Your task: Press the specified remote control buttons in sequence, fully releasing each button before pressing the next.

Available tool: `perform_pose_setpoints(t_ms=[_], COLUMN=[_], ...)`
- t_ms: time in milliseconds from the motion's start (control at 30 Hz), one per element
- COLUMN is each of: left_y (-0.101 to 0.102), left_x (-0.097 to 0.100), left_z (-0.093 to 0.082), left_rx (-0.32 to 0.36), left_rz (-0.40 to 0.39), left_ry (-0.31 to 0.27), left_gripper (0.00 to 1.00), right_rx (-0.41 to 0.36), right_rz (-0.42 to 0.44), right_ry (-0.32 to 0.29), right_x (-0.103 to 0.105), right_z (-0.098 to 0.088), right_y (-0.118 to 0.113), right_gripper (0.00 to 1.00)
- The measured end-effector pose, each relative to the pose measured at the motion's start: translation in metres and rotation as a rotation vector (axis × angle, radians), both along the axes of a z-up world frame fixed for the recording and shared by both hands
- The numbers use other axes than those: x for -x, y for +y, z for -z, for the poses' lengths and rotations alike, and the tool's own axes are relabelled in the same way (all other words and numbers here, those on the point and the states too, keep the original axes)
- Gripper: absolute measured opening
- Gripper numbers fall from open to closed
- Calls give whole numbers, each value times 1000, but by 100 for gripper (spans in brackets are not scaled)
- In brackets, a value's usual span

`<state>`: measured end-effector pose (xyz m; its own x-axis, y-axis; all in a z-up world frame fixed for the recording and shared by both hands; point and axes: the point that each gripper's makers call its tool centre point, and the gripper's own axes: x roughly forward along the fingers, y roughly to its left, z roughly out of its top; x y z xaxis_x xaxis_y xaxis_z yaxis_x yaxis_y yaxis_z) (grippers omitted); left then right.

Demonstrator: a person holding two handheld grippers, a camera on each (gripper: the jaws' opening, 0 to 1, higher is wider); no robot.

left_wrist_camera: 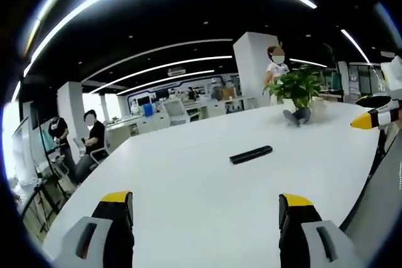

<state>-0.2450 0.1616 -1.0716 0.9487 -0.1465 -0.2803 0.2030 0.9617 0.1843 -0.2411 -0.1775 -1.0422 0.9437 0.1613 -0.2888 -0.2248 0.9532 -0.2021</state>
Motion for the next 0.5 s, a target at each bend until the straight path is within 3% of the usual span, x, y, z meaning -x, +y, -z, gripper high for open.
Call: perform_pose_setpoints(t_ms=[500], left_y=[2], left_x=[-1], left_z=[3], left_rx=[-16], left_rz=[-3], left_ry=[12], left_gripper=[100], right_rx=[7], right_rz=[-38], right_ry=[29], right_x=[1], right_z=[4], right_y=[9], right_gripper=[91])
